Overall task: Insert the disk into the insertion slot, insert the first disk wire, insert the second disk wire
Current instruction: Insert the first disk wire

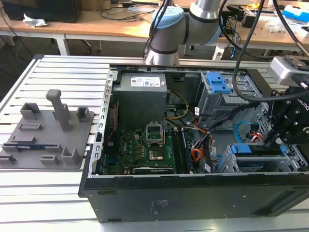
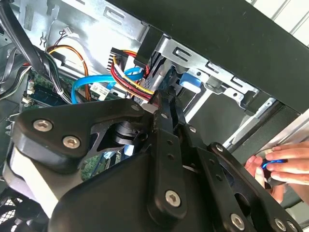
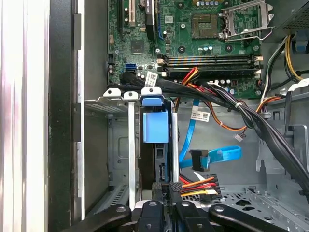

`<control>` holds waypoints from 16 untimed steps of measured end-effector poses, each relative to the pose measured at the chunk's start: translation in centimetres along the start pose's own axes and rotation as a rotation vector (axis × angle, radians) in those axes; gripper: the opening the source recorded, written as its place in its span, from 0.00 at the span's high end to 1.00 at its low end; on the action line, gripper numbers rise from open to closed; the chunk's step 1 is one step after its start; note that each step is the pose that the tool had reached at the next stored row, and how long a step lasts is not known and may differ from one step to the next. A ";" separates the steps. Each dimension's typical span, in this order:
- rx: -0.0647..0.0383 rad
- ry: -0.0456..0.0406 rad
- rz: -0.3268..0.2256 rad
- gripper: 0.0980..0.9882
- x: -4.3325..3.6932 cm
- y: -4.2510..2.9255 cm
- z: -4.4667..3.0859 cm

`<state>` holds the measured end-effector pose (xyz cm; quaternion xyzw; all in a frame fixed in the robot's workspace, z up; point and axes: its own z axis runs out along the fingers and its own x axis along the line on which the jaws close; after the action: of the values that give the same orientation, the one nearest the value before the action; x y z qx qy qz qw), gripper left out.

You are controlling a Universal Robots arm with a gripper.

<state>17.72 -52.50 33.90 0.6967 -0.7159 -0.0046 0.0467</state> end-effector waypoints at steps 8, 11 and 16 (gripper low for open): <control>0.000 0.0006 0.003 0.57 0.03 0.16 -2.14; 0.000 0.0009 0.003 0.50 0.03 0.16 -2.15; 0.000 0.0010 0.003 0.50 0.03 0.16 -2.14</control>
<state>17.72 -52.40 36.05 0.6955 -0.7170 -0.0042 0.0471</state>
